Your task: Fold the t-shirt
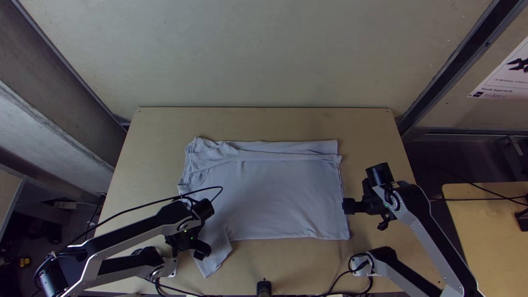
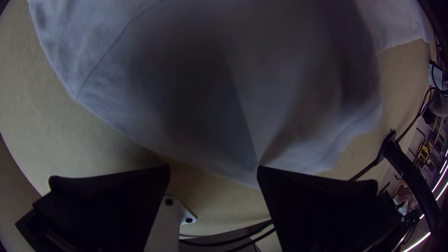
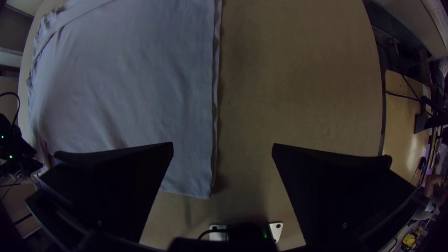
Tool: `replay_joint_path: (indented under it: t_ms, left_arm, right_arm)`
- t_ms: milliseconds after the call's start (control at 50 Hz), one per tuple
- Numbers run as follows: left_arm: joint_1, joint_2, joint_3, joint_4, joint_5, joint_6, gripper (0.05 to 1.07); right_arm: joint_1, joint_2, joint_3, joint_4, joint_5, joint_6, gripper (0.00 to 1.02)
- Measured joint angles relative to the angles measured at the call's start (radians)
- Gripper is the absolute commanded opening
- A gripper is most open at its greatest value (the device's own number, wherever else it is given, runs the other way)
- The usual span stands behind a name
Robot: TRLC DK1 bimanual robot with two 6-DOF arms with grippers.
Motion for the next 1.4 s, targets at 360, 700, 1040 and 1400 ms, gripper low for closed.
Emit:
replay_joint_path:
  t_ms: [360, 700, 1040, 1400]
  left_arm:
    - [-0.042, 0.03, 0.022, 0.028, -0.014, -0.008, 0.08]
    - [-0.038, 0.031, 0.045, 0.069, -0.01, -0.007, 0.08]
    - [-0.027, 0.031, 0.063, 0.077, -0.018, 0.001, 0.08]
    - [-0.021, 0.031, 0.064, 0.079, -0.02, 0.005, 0.08]
  right_arm:
    - [-0.034, 0.008, -0.078, -0.045, -0.008, -0.054, 0.92]
    - [-0.037, 0.172, -0.078, -0.087, -0.034, -0.062, 0.92]
    - [0.003, 0.3, -0.078, -0.141, -0.08, -0.065, 0.87]
    - [0.113, 0.437, -0.077, -0.143, -0.148, -0.064, 0.76]
